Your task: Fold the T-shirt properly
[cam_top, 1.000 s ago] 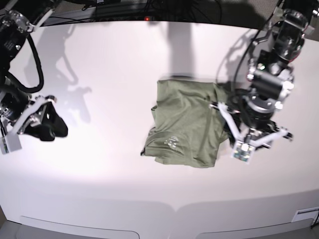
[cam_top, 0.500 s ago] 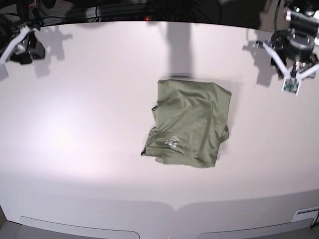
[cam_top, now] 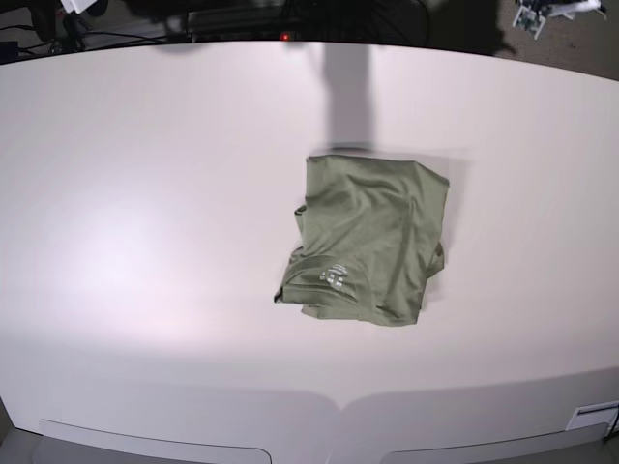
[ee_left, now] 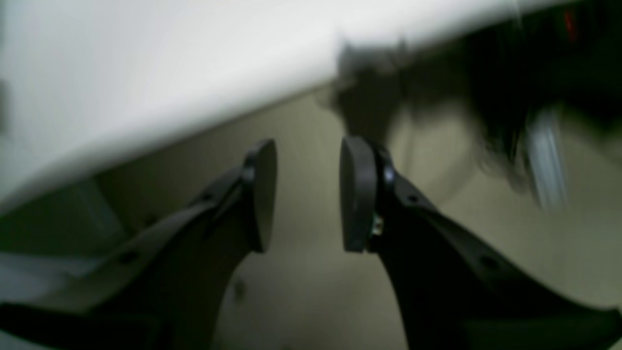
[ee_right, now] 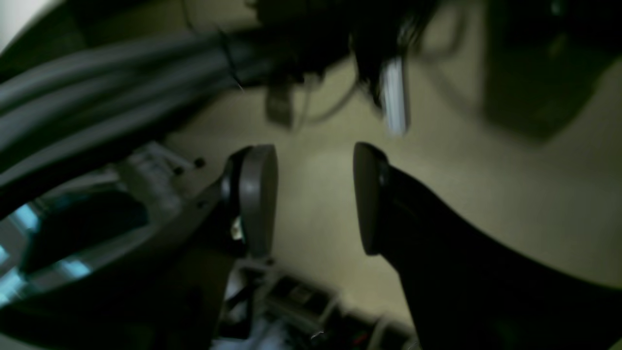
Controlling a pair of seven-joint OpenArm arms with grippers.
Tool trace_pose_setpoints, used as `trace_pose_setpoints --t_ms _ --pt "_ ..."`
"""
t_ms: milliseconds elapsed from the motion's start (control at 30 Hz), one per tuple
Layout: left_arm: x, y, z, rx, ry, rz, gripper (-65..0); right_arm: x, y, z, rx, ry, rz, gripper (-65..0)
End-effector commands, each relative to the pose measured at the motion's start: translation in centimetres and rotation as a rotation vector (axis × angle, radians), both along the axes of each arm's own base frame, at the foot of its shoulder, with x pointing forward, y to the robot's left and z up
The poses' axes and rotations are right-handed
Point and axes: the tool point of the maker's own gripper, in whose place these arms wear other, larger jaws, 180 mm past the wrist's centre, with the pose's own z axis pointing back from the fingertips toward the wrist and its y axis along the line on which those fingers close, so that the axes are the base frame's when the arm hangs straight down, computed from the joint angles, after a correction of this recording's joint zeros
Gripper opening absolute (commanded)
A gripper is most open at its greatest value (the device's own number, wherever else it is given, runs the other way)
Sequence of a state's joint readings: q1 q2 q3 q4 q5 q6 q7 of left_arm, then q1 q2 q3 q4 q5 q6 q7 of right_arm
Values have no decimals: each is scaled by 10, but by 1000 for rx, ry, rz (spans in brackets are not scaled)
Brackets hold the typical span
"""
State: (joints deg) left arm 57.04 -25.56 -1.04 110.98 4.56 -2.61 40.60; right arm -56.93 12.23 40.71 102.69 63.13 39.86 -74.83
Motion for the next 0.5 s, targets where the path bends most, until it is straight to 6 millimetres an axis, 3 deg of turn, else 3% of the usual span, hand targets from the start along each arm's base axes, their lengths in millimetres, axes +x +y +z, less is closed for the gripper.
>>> trace_pose_setpoints --t_ms 0,67,133,267,367,467 --pt "-18 9 -17 13 63 22 -435 -13 -3 -11 2 46 0 -385" --pt "-59 28 -58 51 203 82 -435 -43 -8 -43 -16 169 30 -385" --pt "-84 36 -92 35 248 106 -435 -73 -13 -72 -23 287 70 -385" --pt "-106 9 -142 -160 277 65 -435 -122 -22 -109 7 522 123 -385" --pt "-105 -5 -163 -259 215 75 -435 -131 -27 -134 -3 599 107 -385" --pt "-123 -13 -180 -268 264 136 -435 -121 -33 -160 -57 589 118 -385"
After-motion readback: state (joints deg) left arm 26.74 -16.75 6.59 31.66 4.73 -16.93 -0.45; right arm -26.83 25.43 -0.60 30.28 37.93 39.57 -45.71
